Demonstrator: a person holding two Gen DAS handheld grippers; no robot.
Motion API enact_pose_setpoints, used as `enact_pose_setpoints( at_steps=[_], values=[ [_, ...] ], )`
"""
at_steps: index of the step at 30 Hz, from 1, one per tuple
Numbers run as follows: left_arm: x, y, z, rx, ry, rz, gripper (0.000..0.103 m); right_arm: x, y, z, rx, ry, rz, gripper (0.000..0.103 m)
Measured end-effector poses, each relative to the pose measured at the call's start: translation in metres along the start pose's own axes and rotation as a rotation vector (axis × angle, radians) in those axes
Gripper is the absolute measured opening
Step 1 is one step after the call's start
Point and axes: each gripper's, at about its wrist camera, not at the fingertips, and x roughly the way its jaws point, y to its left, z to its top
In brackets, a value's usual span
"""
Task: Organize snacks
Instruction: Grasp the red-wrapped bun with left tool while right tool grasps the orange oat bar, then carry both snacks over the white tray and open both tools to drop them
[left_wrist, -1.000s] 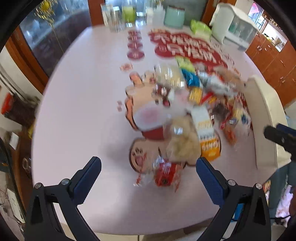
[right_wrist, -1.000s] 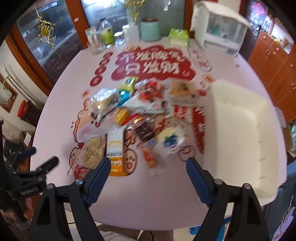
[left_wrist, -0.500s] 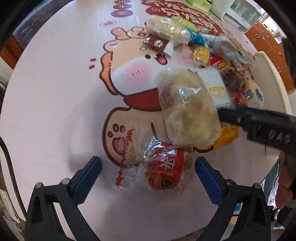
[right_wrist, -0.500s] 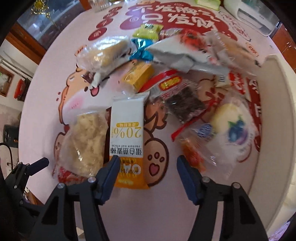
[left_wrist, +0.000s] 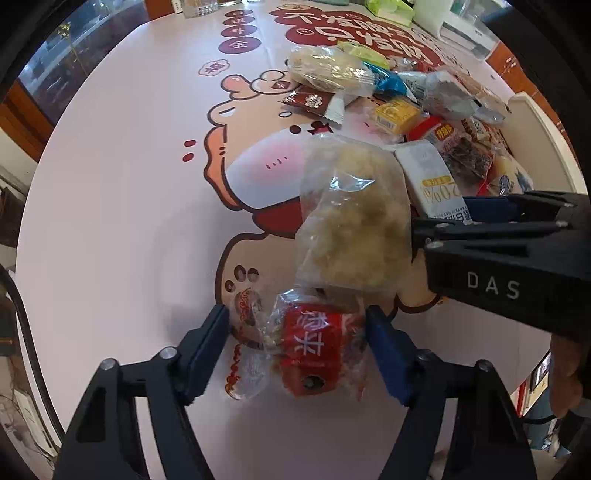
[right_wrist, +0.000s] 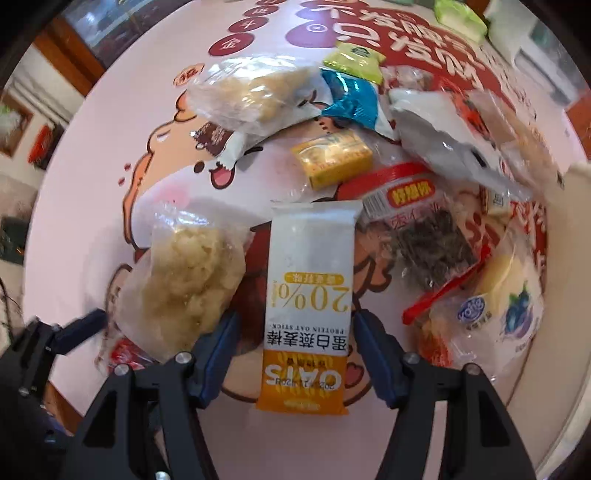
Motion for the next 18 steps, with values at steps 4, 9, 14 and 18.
enact_pose_setpoints(
  at_steps=[4, 9, 14, 18],
  values=[
    [-0.009, 0.007, -0.001, -0.02, -0.025, -0.022, 0.056, 0.002, 0.007, -0.003, 0.0, -0.009, 0.013, 0.04],
    [-0.013, 0.022, -0.001, -0.078, -0.016, -0.075, 0.055, -0.022, -0.015, -0.011, 0.053, -0.013, 0.024, 0.038],
    [-0.03, 0.037, -0.006, -0.109, -0.042, -0.102, 0.054, -0.052, -0.032, -0.024, 0.077, -0.066, 0.034, 0.038],
    [-0.055, 0.029, -0.005, -0.076, -0.102, -0.099, 0.053, -0.081, -0.047, -0.041, 0.106, -0.116, 0.047, 0.038]
  ],
)
